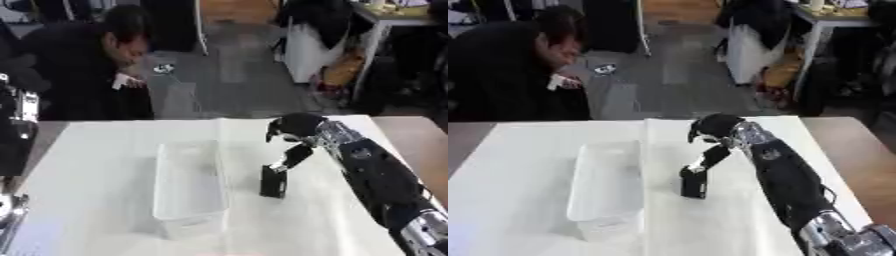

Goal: Pick up objects on the table and place them in the box.

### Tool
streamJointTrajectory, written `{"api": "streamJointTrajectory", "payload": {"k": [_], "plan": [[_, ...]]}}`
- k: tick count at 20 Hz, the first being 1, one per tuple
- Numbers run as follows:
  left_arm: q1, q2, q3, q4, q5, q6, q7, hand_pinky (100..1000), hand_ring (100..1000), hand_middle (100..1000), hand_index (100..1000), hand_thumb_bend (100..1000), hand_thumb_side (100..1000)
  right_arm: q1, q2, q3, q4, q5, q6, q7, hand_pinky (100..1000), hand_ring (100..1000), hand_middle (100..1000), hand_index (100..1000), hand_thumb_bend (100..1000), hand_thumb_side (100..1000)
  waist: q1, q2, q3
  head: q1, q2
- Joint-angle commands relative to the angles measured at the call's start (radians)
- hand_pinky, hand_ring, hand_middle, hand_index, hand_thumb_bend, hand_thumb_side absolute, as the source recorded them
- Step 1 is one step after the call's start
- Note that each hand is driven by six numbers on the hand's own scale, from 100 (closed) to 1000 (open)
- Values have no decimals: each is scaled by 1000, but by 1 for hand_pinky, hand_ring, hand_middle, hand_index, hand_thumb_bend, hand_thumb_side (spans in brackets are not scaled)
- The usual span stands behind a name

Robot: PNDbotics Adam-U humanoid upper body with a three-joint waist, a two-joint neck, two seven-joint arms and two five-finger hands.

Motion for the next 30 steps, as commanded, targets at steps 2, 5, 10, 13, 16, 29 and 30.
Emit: {"api": "streamJointTrajectory", "payload": {"k": [2, 5, 10, 13, 16, 29, 30], "plan": [[-6, 19, 3, -11, -1, 1, -2, 565, 704, 820, 862, 155, 1000, -39, -48, 19, -24, -78, -57, 107, 886, 781, 766, 904, 829, 1000, 1, -16, -3, 2, -4], [-5, 19, 3, -11, -1, 1, -4, 566, 704, 820, 861, 155, 1000, -41, -57, 32, -33, -134, -83, 166, 888, 780, 761, 898, 853, 1000, 0, -17, -4, 8, -2], [-5, 19, 2, -10, 0, 1, -7, 566, 704, 821, 862, 155, 1000, -35, -64, 47, -50, -177, -65, 185, 881, 775, 749, 856, 833, 1000, 0, -17, -3, 27, -1], [-6, 19, 2, -10, 0, 1, -9, 567, 704, 821, 862, 155, 1000, -34, -61, 55, -42, -163, -52, 185, 885, 780, 754, 862, 826, 1000, 0, -17, -2, 28, 0], [-6, 18, 2, -10, 0, 1, -10, 567, 704, 821, 862, 155, 1000, -35, -55, 56, -30, -145, -45, 186, 887, 782, 756, 864, 823, 1000, 1, -17, -1, 28, 1], [-7, 17, 1, -10, 0, 1, -12, 568, 705, 822, 862, 155, 1000, -37, -25, 57, 33, -59, -5, 122, 887, 782, 747, 822, 802, 1000, 1, -17, 1, 31, 7], [-7, 17, 1, -10, 0, 1, -12, 568, 705, 822, 862, 155, 1000, -37, -23, 57, 37, -54, -5, 119, 887, 782, 747, 822, 802, 1000, 1, -17, 1, 32, 7]]}}
